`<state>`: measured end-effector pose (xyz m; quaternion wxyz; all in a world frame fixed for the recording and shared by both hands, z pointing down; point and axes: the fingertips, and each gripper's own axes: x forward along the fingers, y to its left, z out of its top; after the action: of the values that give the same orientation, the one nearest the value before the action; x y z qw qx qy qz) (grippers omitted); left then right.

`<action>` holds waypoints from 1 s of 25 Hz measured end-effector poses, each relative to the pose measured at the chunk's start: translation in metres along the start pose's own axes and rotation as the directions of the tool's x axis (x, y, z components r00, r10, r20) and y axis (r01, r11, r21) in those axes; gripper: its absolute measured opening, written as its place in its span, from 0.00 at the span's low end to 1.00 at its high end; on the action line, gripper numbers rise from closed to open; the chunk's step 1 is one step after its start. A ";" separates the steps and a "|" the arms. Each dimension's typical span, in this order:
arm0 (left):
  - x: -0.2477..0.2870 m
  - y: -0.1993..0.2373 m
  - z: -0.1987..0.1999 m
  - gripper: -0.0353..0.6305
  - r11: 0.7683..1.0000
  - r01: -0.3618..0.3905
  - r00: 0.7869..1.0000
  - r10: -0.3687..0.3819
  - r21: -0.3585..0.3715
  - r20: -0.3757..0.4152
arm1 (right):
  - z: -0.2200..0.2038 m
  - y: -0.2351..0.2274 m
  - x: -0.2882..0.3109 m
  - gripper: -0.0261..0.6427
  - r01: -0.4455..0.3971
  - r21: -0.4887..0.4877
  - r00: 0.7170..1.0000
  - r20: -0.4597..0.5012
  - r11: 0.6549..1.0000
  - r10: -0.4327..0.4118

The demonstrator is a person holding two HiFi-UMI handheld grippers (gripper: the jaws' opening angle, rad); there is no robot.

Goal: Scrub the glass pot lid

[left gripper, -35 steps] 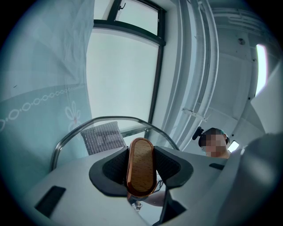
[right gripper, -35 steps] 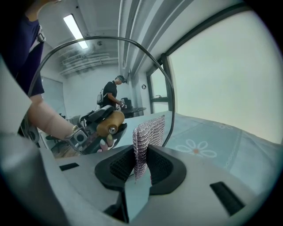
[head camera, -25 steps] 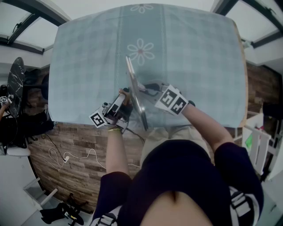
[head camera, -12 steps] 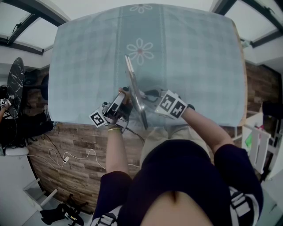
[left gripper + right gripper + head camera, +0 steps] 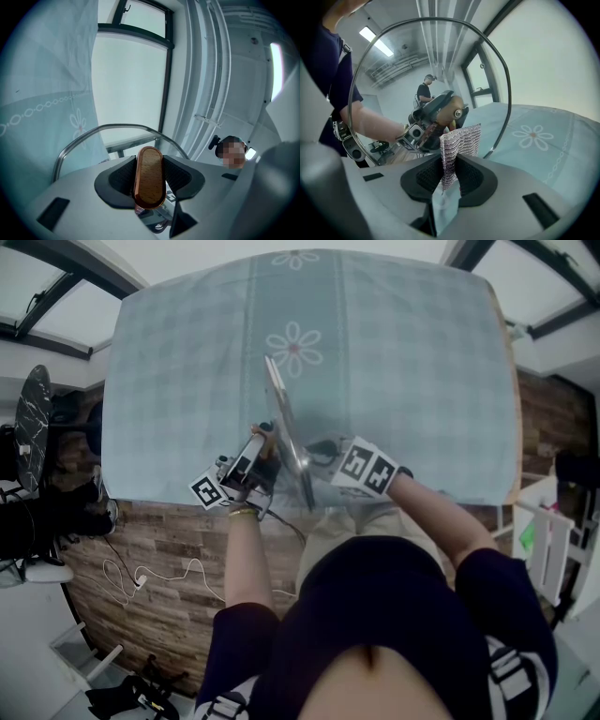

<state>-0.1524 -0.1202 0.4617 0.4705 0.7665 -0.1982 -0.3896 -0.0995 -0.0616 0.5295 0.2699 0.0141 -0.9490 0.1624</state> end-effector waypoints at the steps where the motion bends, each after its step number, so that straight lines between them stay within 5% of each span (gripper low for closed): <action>1: 0.000 0.000 0.000 0.31 1.000 -0.002 1.000 0.002 0.000 0.002 | 0.000 0.002 -0.001 0.16 -0.007 0.003 1.000 0.000 1.000 0.007; 25: 0.002 -0.002 -0.004 0.31 0.999 -0.032 0.999 0.032 0.022 0.006 | -0.008 0.038 -0.026 0.16 -0.090 -0.006 0.996 0.007 0.996 0.090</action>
<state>-0.1486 -0.1183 0.4601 0.4675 0.7672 -0.2160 -0.3822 -0.0776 -0.0242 0.5115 0.2588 -0.0291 -0.9501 0.1715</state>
